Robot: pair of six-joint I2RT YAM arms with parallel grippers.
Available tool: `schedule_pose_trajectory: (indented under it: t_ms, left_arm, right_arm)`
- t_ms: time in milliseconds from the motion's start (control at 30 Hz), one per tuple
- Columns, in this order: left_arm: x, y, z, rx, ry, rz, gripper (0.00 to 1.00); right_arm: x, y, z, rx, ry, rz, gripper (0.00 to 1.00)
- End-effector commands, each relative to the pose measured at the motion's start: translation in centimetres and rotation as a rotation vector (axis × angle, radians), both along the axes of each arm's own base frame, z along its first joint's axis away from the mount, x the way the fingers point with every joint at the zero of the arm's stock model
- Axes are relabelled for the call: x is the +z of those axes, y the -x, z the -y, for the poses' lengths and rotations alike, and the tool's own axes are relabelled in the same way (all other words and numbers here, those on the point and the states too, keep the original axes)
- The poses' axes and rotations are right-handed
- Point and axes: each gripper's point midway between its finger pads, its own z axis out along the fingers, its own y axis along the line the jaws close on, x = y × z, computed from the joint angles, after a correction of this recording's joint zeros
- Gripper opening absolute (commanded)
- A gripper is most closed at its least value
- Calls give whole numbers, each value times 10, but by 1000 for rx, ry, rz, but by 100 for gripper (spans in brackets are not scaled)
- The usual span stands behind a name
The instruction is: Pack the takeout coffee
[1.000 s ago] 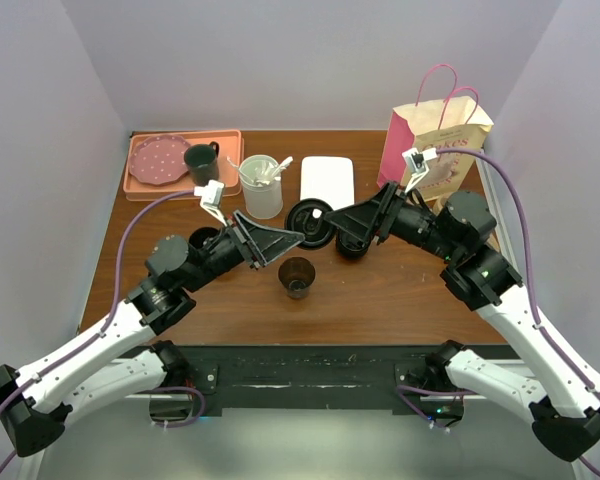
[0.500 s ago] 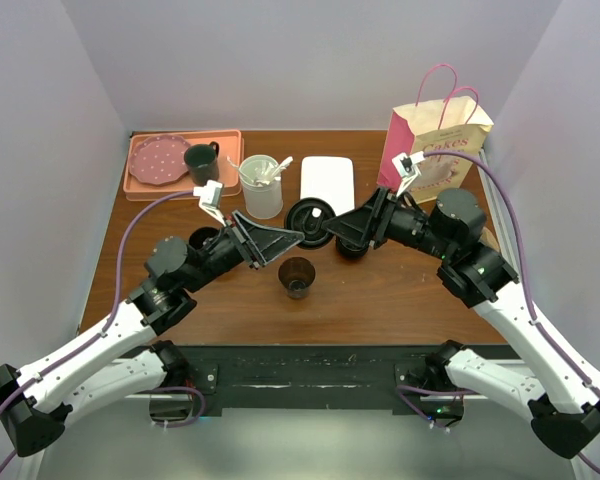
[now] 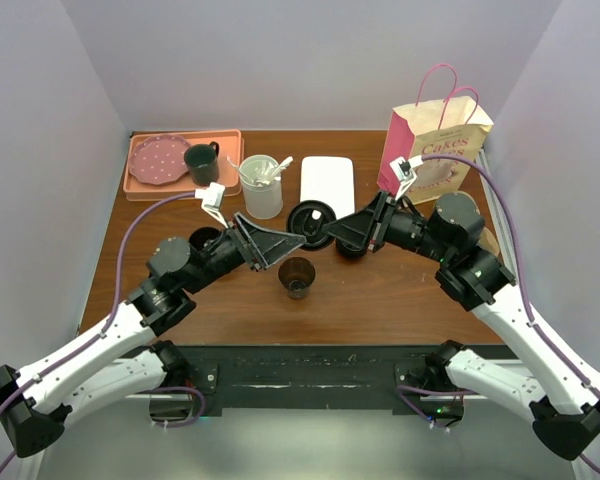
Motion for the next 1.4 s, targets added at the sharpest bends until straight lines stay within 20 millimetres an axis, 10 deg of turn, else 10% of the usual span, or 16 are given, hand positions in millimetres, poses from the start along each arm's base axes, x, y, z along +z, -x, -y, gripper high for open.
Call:
schedule_pose_trajectory:
  t_ms: [0, 433, 833, 1367]
  left_arm:
    - [8, 0, -12, 55, -46, 62, 70]
    - [-86, -21, -54, 183, -709, 109, 77]
    - [-163, -9, -49, 108, -733, -61, 75]
    - [-213, -29, -50, 80, -739, -199, 72]
  right_arm:
    - [10, -1, 8, -51, -12, 17, 24]
    - [-71, -12, -4, -13, 165, -154, 25]
    - [-168, -24, -28, 81, 267, -340, 26]
    - [-202, -43, -48, 143, 327, -408, 27]
